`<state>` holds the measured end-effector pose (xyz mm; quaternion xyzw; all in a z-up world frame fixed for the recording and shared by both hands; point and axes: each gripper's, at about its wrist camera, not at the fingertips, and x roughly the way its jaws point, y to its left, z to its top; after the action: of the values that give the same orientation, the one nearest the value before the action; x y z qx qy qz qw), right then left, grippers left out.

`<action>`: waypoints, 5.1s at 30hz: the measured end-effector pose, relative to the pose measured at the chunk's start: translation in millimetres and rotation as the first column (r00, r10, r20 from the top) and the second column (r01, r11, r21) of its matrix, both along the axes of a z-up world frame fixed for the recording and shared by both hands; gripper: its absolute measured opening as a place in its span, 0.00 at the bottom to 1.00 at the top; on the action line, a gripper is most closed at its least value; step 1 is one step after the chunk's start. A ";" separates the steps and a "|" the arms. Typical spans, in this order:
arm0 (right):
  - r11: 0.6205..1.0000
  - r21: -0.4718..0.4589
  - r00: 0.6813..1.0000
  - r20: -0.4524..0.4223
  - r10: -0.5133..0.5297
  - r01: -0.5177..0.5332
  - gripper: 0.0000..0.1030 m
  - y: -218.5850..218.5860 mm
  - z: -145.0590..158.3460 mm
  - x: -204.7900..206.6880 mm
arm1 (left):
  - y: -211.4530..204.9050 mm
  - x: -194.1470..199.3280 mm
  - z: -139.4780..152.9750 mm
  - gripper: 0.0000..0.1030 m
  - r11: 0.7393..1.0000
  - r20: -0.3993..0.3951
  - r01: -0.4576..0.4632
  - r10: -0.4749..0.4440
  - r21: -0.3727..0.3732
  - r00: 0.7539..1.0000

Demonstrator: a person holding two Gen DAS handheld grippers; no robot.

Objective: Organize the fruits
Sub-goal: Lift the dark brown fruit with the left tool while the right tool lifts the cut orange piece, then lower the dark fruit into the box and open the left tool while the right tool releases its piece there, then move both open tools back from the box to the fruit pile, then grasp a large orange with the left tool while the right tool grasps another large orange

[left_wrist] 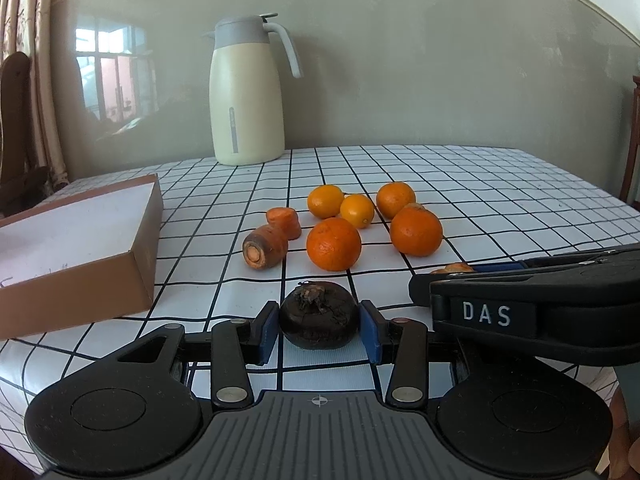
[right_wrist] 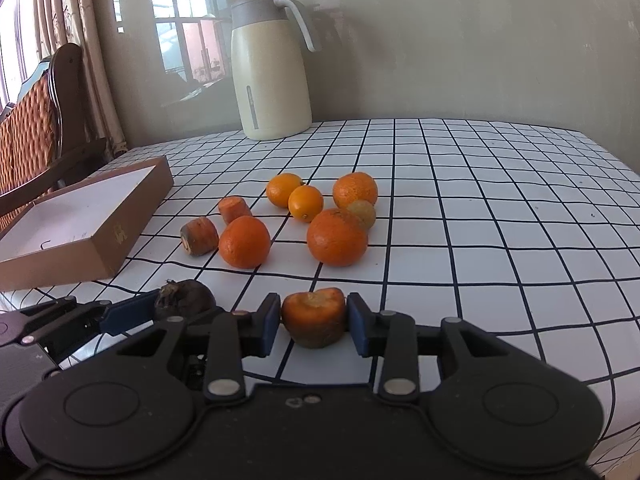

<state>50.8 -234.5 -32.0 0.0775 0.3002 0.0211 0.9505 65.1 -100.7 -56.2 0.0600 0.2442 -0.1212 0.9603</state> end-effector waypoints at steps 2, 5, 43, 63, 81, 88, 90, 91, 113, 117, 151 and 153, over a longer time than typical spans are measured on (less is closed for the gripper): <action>1.000 0.008 1.000 0.002 -0.005 0.005 0.26 -1.6 -0.1 -0.7 | 3.9 1.4 -1.4 0.59 0.999 -0.005 -0.040 0.040 -0.018 0.999; 1.000 0.003 1.000 0.006 -0.005 0.005 0.26 -1.1 -0.5 -1.1 | 5.7 1.4 -2.4 0.59 0.999 -0.003 -0.047 0.047 -0.024 0.999; 0.892 0.104 0.880 0.248 0.404 -0.439 0.26 146.1 59.5 64.0 | 221.6 10.1 58.1 0.41 0.869 0.134 -0.480 0.493 -0.118 0.860; 0.928 0.024 0.855 0.398 0.332 -0.372 0.93 169.0 65.2 69.7 | 290.4 30.1 62.6 1.00 0.724 0.139 -0.662 0.688 -0.193 0.712; 0.935 0.103 0.866 0.423 0.266 -0.338 0.94 110.9 67.9 59.3 | 261.8 -4.7 70.6 1.00 0.715 0.178 -0.680 0.699 -0.161 0.692; 0.937 0.053 0.861 0.416 0.294 -0.345 0.94 97.2 66.6 49.1 | 233.0 -4.4 71.5 1.00 0.765 0.203 -0.632 0.643 -0.125 0.739; 0.931 0.058 0.863 0.399 0.309 -0.360 0.94 91.2 66.1 48.5 | 223.2 -3.0 71.4 1.00 0.785 0.195 -0.607 0.619 -0.125 0.761; 0.930 0.060 0.867 0.389 0.313 -0.362 0.94 89.0 65.5 48.4 | 218.6 -2.2 71.0 1.00 0.793 0.194 -0.598 0.609 -0.121 0.769; 0.980 0.126 0.963 0.243 0.121 -0.155 0.94 -14.3 49.2 31.7 | 70.1 11.1 56.3 1.00 0.965 0.162 -0.260 0.262 -0.032 0.951; 0.988 0.120 0.969 0.235 0.071 -0.101 0.94 -29.4 46.3 25.9 | 45.9 9.9 51.8 1.00 0.979 0.162 -0.203 0.202 -0.010 0.966; 0.996 0.087 0.986 0.164 -0.016 0.001 0.94 -62.2 27.5 17.2 | -19.6 27.8 25.0 0.90 0.997 0.077 -0.074 0.072 0.020 0.994; 0.997 0.080 0.986 0.166 -0.016 0.003 0.94 -62.5 27.2 16.5 | -21.1 28.5 24.3 0.86 0.997 0.073 -0.069 0.067 0.018 0.995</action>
<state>67.3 -297.0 -4.8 0.1147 0.2183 0.0349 0.9685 93.6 -121.8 -31.9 0.0660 0.2124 -0.0837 0.9713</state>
